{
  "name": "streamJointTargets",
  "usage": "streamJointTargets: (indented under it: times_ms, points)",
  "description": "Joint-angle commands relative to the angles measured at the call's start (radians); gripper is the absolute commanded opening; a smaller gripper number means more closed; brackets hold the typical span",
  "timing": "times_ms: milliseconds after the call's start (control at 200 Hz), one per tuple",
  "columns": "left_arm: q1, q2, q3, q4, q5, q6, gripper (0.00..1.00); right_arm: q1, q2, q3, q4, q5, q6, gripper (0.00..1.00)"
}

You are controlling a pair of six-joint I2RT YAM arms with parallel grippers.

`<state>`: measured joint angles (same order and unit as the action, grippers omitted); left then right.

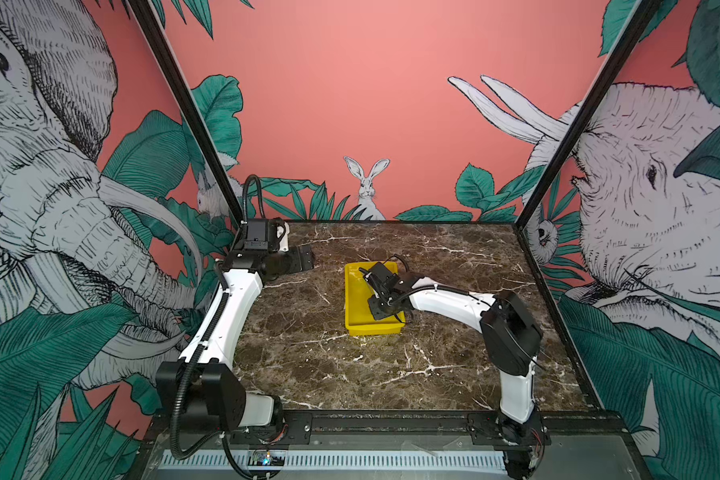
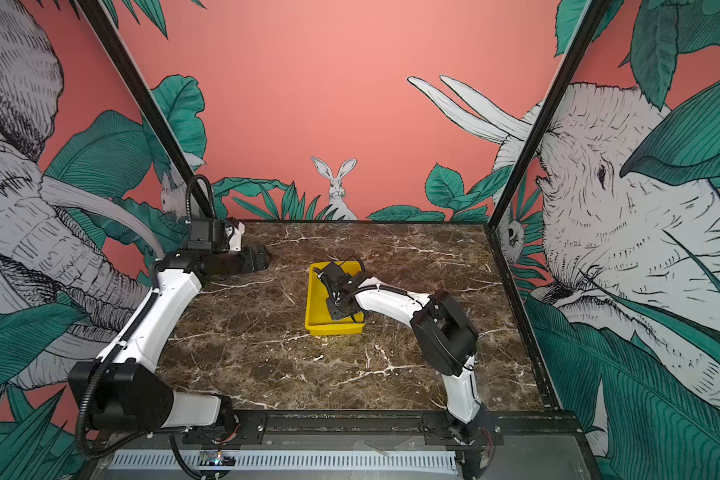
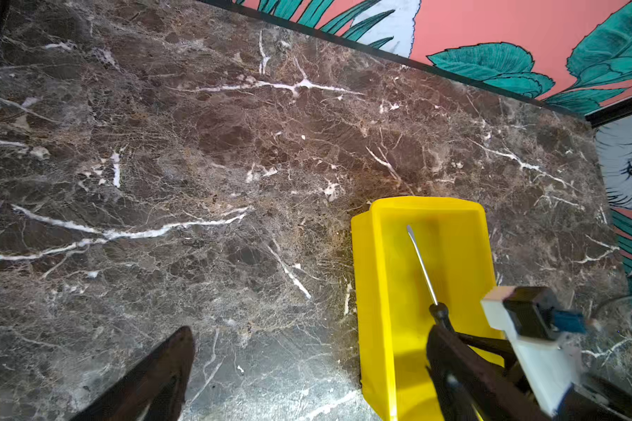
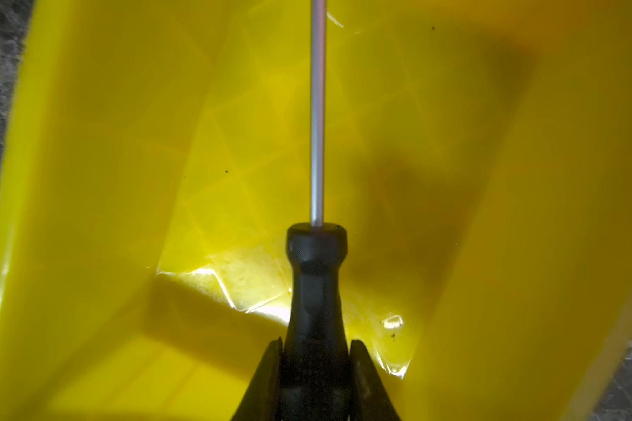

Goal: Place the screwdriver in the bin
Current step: 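Lower the screwdriver into the bin and open the right gripper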

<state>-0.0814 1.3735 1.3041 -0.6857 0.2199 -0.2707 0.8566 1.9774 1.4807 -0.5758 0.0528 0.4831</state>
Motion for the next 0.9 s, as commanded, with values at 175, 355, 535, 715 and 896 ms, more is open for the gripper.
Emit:
streamJointTargets:
  times_ms: [175,355,535,715,896]
  points:
    - [0.008,-0.035,-0.011,0.016,0.009,-0.019,1.0,0.007,0.08,0.061,0.012,0.036,-0.006,0.18]
    - [0.008,-0.036,-0.012,0.018,0.016,-0.021,1.0,0.007,0.085,0.056,0.019,0.039,-0.009,0.21]
    - [0.01,-0.036,-0.011,0.02,0.019,-0.022,1.0,0.006,0.083,0.044,0.026,0.038,-0.009,0.25]
    - [0.01,-0.036,-0.011,0.02,0.023,-0.023,1.0,0.006,0.064,0.048,0.011,0.064,-0.019,0.37]
    - [0.011,-0.034,-0.011,0.024,0.024,-0.019,1.0,0.007,-0.015,0.075,-0.025,0.091,-0.058,0.52]
